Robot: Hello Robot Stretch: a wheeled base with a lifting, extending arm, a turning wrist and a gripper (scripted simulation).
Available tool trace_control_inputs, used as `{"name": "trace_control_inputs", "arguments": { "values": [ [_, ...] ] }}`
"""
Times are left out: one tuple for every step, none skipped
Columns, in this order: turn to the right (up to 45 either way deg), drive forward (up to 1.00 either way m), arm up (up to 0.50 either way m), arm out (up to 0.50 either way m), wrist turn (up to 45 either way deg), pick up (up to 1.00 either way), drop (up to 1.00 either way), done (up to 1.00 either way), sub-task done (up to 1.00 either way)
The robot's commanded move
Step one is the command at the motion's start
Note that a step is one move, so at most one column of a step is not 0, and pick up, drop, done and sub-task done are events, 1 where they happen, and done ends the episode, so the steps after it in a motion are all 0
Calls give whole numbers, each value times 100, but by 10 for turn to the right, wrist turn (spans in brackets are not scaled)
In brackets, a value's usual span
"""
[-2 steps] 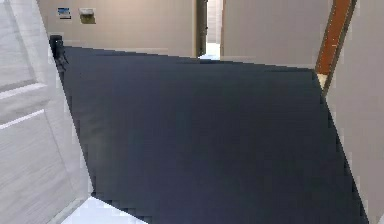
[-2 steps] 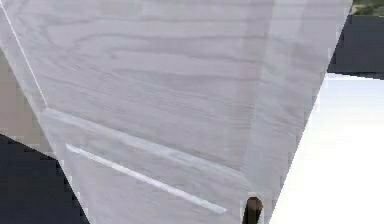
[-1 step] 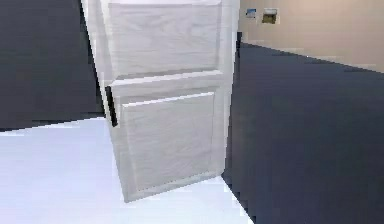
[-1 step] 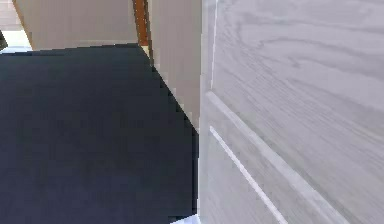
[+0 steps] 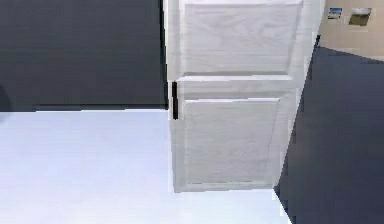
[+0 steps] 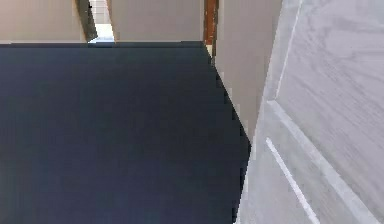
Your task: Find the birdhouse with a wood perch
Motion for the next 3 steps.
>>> {"name": "trace_control_inputs", "arguments": {
  "values": [
    [0, 25, 0, 0, 0, 0, 0, 0, 0],
    [-450, 0, 0, 0, 0, 0, 0, 0, 0],
    [-240, 0, 0, 0, 0, 0, 0, 0, 0]
  ]
}}
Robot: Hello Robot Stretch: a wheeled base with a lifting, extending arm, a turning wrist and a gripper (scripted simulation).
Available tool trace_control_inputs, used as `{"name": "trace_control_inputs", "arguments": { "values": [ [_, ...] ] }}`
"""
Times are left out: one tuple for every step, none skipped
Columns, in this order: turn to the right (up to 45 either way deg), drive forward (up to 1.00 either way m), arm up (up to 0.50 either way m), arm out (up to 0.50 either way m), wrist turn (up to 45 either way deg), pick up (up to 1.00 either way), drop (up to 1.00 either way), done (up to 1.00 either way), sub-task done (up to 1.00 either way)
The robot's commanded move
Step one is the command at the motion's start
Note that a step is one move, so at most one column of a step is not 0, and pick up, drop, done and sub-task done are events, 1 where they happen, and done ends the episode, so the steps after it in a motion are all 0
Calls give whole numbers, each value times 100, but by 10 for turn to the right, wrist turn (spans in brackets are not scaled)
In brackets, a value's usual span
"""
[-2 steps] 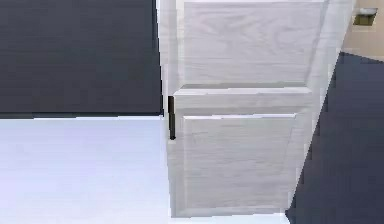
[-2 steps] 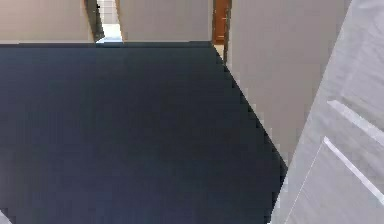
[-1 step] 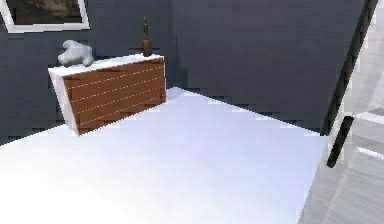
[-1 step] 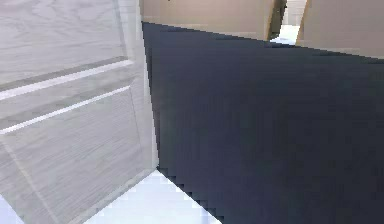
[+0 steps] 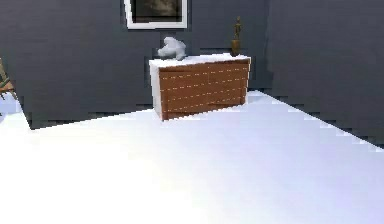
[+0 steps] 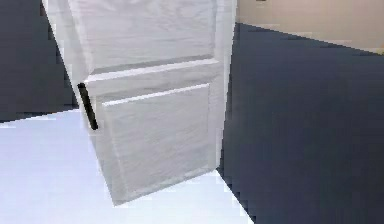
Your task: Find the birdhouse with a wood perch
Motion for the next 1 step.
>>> {"name": "trace_control_inputs", "arguments": {
  "values": [
    [0, 50, 0, 0, 0, 0, 0, 0, 0]
  ]
}}
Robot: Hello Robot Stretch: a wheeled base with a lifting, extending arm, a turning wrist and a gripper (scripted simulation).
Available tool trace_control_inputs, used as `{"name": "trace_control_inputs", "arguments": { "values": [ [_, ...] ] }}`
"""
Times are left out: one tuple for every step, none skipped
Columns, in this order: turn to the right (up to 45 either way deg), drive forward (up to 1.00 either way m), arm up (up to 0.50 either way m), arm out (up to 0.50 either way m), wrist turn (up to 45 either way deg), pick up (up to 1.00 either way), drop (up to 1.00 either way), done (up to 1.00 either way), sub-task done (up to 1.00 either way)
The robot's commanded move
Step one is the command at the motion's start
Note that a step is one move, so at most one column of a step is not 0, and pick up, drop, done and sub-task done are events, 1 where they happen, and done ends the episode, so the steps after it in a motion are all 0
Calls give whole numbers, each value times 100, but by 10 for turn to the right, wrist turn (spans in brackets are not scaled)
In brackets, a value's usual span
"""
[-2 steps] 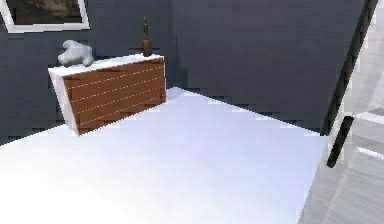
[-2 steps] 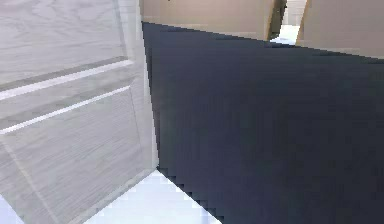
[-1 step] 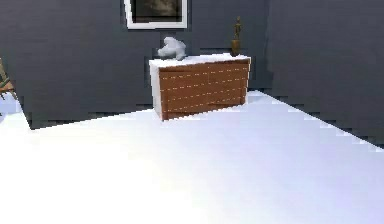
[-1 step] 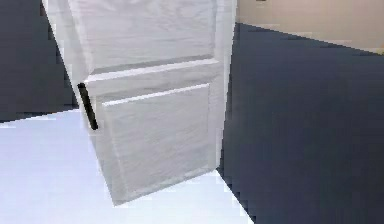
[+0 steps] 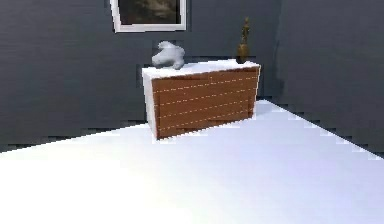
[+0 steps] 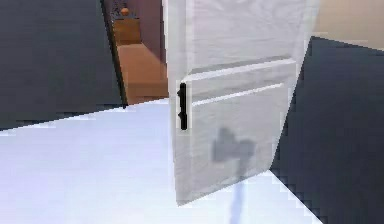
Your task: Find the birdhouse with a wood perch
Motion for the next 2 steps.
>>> {"name": "trace_control_inputs", "arguments": {
  "values": [
    [-450, 0, 0, 0, 0, 0, 0, 0, 0],
    [-450, 0, 0, 0, 0, 0, 0, 0, 0]
  ]
}}
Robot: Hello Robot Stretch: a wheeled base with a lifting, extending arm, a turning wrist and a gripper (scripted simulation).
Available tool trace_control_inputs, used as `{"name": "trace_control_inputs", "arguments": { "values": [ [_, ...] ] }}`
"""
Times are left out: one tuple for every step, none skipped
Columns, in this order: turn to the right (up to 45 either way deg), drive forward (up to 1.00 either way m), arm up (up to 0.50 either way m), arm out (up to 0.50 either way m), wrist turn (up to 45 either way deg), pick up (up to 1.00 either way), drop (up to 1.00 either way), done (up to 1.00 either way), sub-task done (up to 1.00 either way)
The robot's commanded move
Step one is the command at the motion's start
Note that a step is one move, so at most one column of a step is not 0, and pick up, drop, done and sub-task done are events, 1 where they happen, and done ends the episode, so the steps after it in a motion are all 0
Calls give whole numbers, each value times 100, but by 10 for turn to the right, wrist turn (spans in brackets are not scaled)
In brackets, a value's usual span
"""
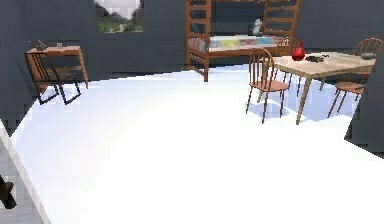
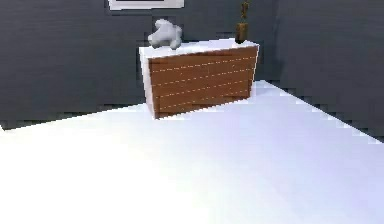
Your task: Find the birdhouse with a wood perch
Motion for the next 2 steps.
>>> {"name": "trace_control_inputs", "arguments": {
  "values": [
    [-90, 0, 0, 0, 0, 0, 0, 0, 0],
    [0, 100, 0, 0, 0, 0, 0, 0, 0]
  ]
}}
